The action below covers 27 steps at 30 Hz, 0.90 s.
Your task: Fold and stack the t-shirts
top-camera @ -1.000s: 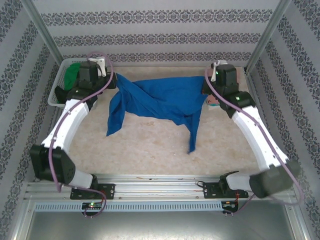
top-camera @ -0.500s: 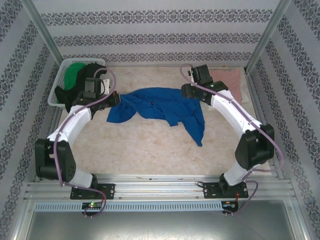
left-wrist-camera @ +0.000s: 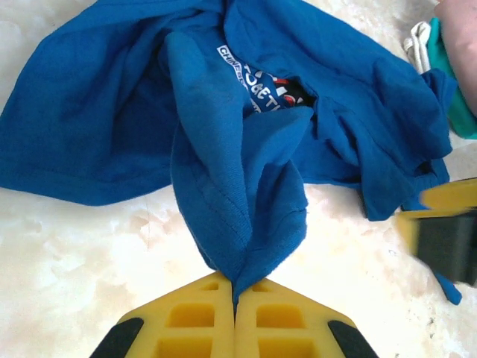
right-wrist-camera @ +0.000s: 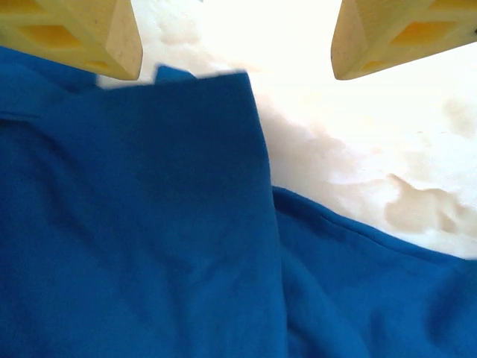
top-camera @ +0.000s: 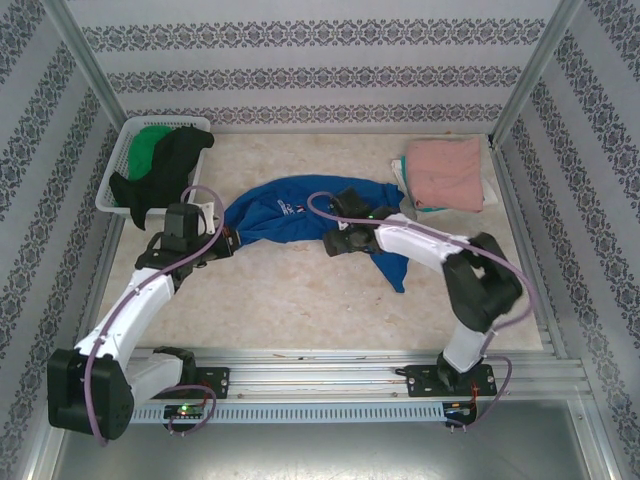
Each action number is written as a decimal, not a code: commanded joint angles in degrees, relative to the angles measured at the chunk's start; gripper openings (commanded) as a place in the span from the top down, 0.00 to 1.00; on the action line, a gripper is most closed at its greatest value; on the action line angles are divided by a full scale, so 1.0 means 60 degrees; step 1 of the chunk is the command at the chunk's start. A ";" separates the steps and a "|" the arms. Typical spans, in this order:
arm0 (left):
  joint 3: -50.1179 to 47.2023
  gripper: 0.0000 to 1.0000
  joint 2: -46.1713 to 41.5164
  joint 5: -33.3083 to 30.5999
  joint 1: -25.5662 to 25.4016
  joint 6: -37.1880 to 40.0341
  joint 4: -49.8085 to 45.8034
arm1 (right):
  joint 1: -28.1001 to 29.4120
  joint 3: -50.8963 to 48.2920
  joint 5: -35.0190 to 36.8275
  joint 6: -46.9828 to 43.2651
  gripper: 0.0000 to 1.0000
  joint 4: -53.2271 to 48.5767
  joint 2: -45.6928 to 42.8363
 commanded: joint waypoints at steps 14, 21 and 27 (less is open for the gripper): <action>-0.0315 1.00 -0.1976 -0.1912 0.0424 0.0175 -0.1368 | -0.0486 0.2001 0.3471 -0.0463 0.96 -0.1905 0.0539; -0.0743 1.00 -0.3883 -0.4098 0.0461 0.0421 -0.1054 | -0.0946 0.2701 0.3560 -0.1199 1.00 -0.1938 -0.2172; 0.1193 1.00 -0.2089 -0.3735 0.0505 0.0706 -0.0282 | -0.1994 0.4809 0.3002 -0.1746 1.00 -0.1334 -0.2154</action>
